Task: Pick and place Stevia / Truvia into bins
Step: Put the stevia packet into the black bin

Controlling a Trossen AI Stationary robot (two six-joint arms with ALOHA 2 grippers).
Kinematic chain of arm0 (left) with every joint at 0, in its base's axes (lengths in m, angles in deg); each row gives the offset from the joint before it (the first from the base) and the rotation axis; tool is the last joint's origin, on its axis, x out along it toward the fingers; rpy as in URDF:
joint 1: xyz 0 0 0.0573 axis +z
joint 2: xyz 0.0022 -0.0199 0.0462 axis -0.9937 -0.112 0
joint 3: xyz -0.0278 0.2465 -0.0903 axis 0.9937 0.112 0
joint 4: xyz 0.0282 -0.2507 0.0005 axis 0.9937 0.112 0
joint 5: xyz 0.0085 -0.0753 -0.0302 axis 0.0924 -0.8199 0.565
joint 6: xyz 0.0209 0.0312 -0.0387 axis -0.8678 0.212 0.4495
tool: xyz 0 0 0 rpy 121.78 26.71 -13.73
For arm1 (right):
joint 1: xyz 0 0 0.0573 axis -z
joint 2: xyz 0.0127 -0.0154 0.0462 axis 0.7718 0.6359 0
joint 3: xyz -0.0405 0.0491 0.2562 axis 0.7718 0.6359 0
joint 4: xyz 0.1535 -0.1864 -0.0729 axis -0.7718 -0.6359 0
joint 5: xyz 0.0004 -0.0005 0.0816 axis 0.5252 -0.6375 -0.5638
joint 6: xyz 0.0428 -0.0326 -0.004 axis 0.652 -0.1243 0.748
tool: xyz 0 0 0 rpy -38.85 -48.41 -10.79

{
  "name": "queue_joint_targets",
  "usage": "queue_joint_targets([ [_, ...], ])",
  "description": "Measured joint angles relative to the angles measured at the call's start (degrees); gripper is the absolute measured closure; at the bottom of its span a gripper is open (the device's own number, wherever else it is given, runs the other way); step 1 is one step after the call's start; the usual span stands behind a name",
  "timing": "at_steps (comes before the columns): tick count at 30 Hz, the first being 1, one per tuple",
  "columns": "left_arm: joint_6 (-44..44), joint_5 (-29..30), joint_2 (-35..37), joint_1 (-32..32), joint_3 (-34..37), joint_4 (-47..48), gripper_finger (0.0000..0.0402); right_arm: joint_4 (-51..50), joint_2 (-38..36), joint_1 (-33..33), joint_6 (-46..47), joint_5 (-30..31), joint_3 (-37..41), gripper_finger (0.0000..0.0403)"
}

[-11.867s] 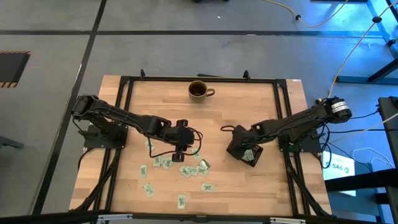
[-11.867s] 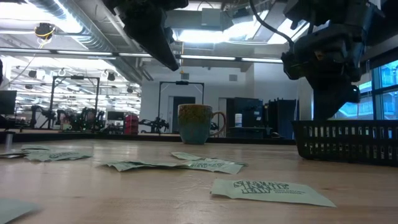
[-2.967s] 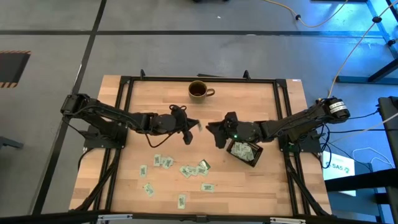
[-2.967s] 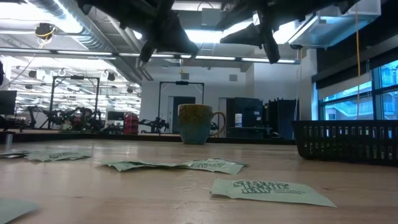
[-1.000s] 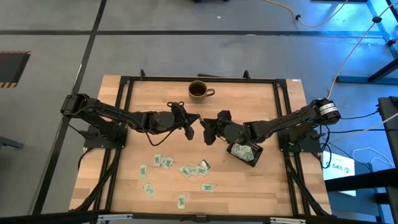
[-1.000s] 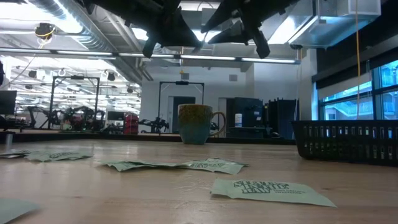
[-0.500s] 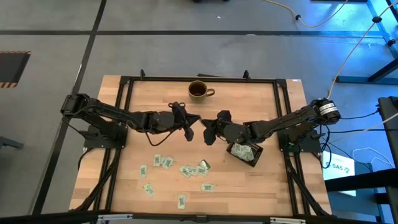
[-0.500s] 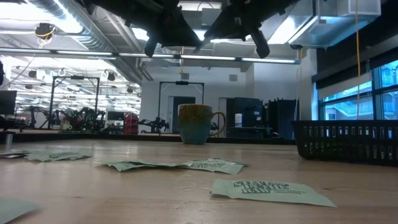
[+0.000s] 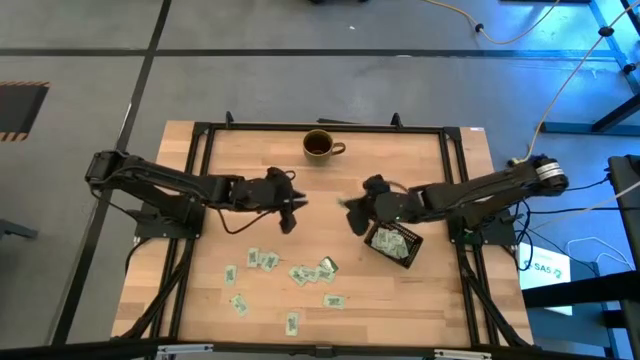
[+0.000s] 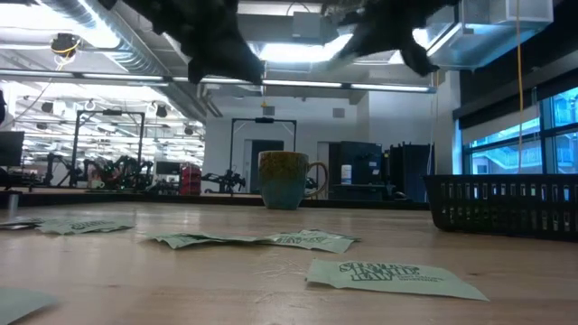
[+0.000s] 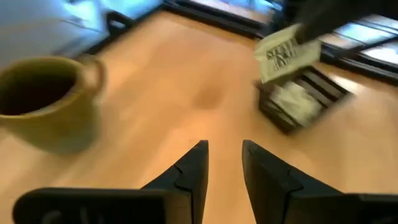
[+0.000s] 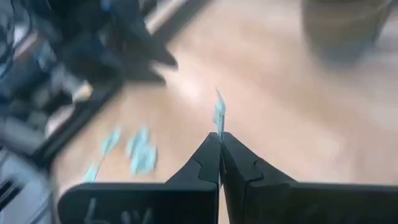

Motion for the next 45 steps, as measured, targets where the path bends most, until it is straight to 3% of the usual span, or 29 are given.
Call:
queue_joint_targets([
  [3, 0.1, -7.8, 1.9, 0.0, 0.0, 5.5, 0.0313, -9.4, -2.9, -0.2, 5.0, -10.2, 0.0, 0.0399],
  [6, 0.1, -13.1, 2.3, 0.0, 0.0, 9.2, 0.0317, -19.3, -4.2, -1.5, 9.4, -16.6, 0.0, 0.0399],
  [12, 0.0, -14.4, 1.9, -0.1, 0.0, 12.1, 0.0324, -33.7, -3.2, -4.1, 19.3, -17.4, 0.0, 0.0399],
  [21, -4.7, -15.0, 1.6, 0.5, 0.0, 11.9, 0.0323, -34.0, 0.6, -4.9, 25.9, -20.8, 0.1, 0.0399],
  [32, -11.8, -19.0, 1.6, 0.4, 0.0, 12.1, 0.0326, -34.2, 8.7, -4.9, 25.9, -21.4, 0.1, 0.0399],
  [45, -16.9, -18.6, 1.6, 0.4, 0.0, 12.1, 0.0331, -36.3, 16.5, -4.9, 23.3, -21.9, 0.1, 0.0393],
])
